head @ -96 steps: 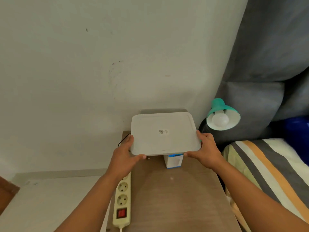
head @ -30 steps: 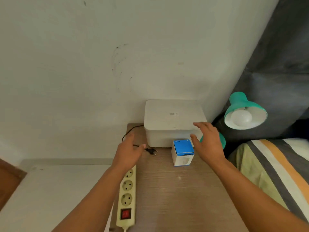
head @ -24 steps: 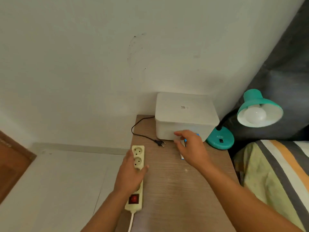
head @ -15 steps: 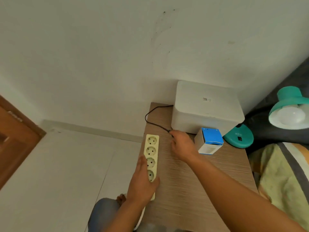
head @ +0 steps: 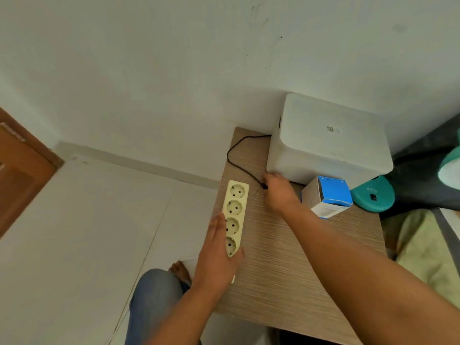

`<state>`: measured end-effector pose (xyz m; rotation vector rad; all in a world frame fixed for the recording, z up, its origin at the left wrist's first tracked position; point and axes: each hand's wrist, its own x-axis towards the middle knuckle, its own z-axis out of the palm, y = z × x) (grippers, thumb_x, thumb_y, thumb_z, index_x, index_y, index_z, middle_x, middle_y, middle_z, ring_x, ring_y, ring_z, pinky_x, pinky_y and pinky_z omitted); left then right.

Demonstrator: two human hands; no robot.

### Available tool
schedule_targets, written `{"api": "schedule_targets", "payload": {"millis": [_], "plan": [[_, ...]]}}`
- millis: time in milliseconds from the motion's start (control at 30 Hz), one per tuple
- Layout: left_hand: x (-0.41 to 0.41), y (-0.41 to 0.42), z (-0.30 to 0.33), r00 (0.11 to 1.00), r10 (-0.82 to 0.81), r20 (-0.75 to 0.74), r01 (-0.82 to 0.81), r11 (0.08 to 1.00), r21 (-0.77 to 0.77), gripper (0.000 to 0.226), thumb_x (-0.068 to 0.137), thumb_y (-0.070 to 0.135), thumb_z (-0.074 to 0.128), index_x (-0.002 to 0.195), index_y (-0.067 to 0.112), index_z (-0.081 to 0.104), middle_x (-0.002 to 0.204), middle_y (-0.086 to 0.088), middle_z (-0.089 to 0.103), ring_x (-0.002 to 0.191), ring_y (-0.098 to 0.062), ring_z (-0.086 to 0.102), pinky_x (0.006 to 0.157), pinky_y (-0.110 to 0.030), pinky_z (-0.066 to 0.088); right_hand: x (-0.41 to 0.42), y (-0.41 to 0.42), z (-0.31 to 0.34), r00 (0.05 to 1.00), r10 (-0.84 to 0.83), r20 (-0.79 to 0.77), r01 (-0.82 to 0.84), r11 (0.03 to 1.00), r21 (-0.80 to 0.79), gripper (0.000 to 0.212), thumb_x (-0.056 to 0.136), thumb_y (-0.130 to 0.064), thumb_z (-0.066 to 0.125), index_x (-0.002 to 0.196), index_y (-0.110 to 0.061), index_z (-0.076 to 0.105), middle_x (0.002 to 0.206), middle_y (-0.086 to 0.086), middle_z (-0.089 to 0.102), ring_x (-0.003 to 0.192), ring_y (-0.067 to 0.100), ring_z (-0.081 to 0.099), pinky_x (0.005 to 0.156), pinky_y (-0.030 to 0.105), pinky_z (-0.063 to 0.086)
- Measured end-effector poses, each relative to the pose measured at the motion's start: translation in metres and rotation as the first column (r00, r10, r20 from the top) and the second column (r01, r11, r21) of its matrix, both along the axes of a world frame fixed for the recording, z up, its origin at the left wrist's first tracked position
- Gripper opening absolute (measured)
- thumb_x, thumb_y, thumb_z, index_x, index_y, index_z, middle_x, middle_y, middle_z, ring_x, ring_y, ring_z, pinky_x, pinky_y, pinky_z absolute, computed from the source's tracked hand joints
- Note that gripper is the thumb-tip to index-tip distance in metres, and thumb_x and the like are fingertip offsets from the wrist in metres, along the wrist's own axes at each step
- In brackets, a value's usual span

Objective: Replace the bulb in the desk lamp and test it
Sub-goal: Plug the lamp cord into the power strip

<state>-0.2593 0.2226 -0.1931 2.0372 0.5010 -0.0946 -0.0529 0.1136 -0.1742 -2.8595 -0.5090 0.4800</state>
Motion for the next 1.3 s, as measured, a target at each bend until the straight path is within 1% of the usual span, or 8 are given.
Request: {"api": "schedule_targets", "payload": {"millis": [233,400,467,567,767,933,1133,1300], "plan": [[0.000,0.000,0.003,1.000,-0.009,-0.004,0.009,1.000,0.013,0.093,0.092,0.030,0.067,0.158,0.027,0.001,0.166,0.010,0.006,0.150,-0.004,0.014,0.110,-0.012,0.016,-0.001,-0.004,0.015,0.986,-0.027,-0.163,0.039,0.997,0.071,0.025,0.092,-0.009,0.062,0.116,-0.007,0.069,0.114,0.014,0.068,0.107,0.030,0.063,0.093,0.037,0.051],[0.000,0.002,0.005,1.000,-0.008,-0.018,0.008,1.000,0.022,0.092,0.092,0.032,0.068,0.158,0.024,0.004,0.166,0.010,0.008,0.150,-0.005,0.016,0.107,-0.011,0.017,-0.006,-0.004,0.039,0.989,-0.033,-0.144,0.079,0.942,0.325,0.009,0.089,-0.009,0.067,0.095,-0.014,0.071,0.084,-0.006,0.065,0.080,0.009,0.061,0.063,0.015,0.039],[0.000,0.002,0.005,1.000,-0.011,-0.016,0.011,1.000,0.021,0.092,0.092,0.032,0.068,0.158,0.023,0.006,0.166,0.009,0.009,0.149,-0.006,0.017,0.107,-0.012,0.017,-0.009,-0.001,0.049,0.992,-0.035,-0.122,0.086,0.894,0.439,0.009,0.089,-0.011,0.068,0.096,-0.016,0.072,0.082,-0.011,0.065,0.077,0.001,0.060,0.065,0.011,0.039],[0.000,0.002,0.006,1.000,-0.011,-0.014,0.012,1.000,0.022,0.092,0.091,0.031,0.069,0.158,0.023,0.007,0.165,0.009,0.010,0.149,-0.007,0.020,0.107,-0.012,0.019,-0.015,0.005,0.054,0.992,-0.030,-0.124,0.092,0.843,0.530,0.014,0.089,-0.014,0.070,0.102,-0.018,0.073,0.090,-0.006,0.071,0.084,0.005,0.064,0.072,0.013,0.045],[0.000,0.002,0.006,1.000,0.002,-0.016,-0.002,1.000,0.004,0.092,0.090,0.029,0.069,0.158,0.024,0.007,0.165,0.009,0.012,0.147,-0.007,0.025,0.106,-0.013,0.022,-0.024,0.016,0.043,0.986,0.007,-0.168,0.089,0.829,0.553,0.015,0.089,-0.011,0.070,0.103,-0.016,0.073,0.095,-0.001,0.073,0.089,0.007,0.068,0.072,0.008,0.046],[0.001,0.002,0.006,1.000,0.008,-0.006,-0.008,1.000,0.011,0.089,0.091,0.028,0.068,0.158,0.022,0.010,0.164,0.010,0.016,0.143,-0.005,0.029,0.087,0.007,0.019,-0.027,0.017,0.036,0.983,0.016,-0.183,0.086,0.839,0.537,0.020,0.089,-0.010,0.070,0.108,-0.015,0.074,0.096,-0.002,0.073,0.086,0.000,0.065,0.072,0.007,0.046],[0.000,0.002,0.004,1.000,0.003,0.021,-0.003,0.999,0.032,0.090,0.091,0.029,0.068,0.158,0.022,0.010,0.165,0.008,0.014,0.147,-0.007,0.026,0.103,-0.011,0.025,-0.028,0.017,0.032,0.984,0.011,-0.179,0.084,0.853,0.515,0.022,0.089,-0.011,0.070,0.110,-0.016,0.074,0.098,-0.002,0.072,0.090,0.005,0.064,0.077,0.013,0.049],[0.001,0.002,0.003,1.000,0.004,0.026,-0.005,1.000,0.031,0.090,0.090,0.029,0.068,0.159,0.021,0.009,0.165,0.006,0.015,0.148,-0.009,0.023,0.110,-0.017,0.029,-0.030,0.018,0.031,0.986,0.023,-0.162,0.065,0.853,0.518,0.021,0.089,-0.009,0.069,0.109,-0.014,0.074,0.094,-0.005,0.070,0.085,-0.001,0.061,0.067,0.004,0.043]]}}
